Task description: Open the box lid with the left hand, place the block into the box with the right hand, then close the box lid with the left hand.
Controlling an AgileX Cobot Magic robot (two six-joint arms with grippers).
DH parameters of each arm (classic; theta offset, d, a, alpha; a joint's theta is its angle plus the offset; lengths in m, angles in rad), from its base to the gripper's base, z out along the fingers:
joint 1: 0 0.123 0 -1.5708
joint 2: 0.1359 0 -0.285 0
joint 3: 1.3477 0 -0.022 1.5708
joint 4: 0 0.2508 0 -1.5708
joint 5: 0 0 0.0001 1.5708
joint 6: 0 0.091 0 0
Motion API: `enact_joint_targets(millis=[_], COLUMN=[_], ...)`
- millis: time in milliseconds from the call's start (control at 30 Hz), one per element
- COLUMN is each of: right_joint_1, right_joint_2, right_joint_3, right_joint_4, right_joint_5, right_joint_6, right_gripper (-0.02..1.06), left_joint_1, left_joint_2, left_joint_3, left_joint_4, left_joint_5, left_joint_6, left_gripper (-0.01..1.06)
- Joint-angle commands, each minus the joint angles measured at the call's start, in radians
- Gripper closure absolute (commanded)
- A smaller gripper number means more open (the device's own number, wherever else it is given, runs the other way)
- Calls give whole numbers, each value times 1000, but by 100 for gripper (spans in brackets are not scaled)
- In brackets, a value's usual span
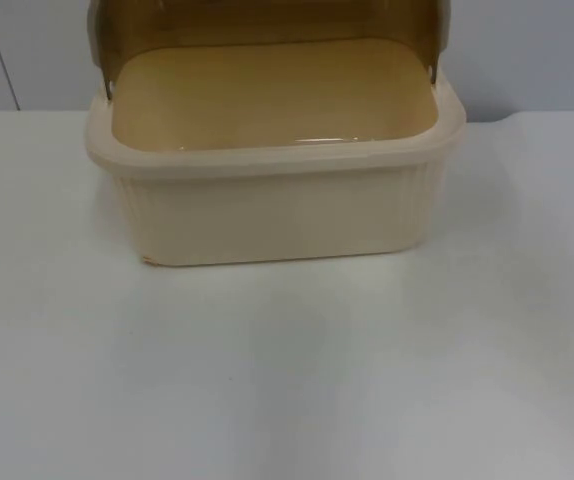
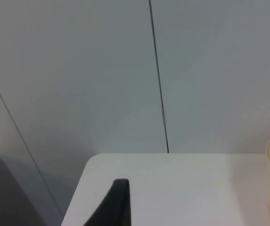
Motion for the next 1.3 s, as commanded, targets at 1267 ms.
enact_joint_targets(millis=[1267], right_joint_1=[100], right_joint_2=[952], right_joint_3=[-453], right_joint_4=[10], right_joint_5=[-529], right_joint_6=[8], right_gripper=[100], left_joint_1=[2], left_joint_2=[-1], left_joint_3=[3], left_joint_4=[23], left_joint_5=[-18], left_joint_6=[-3], left_gripper=[0])
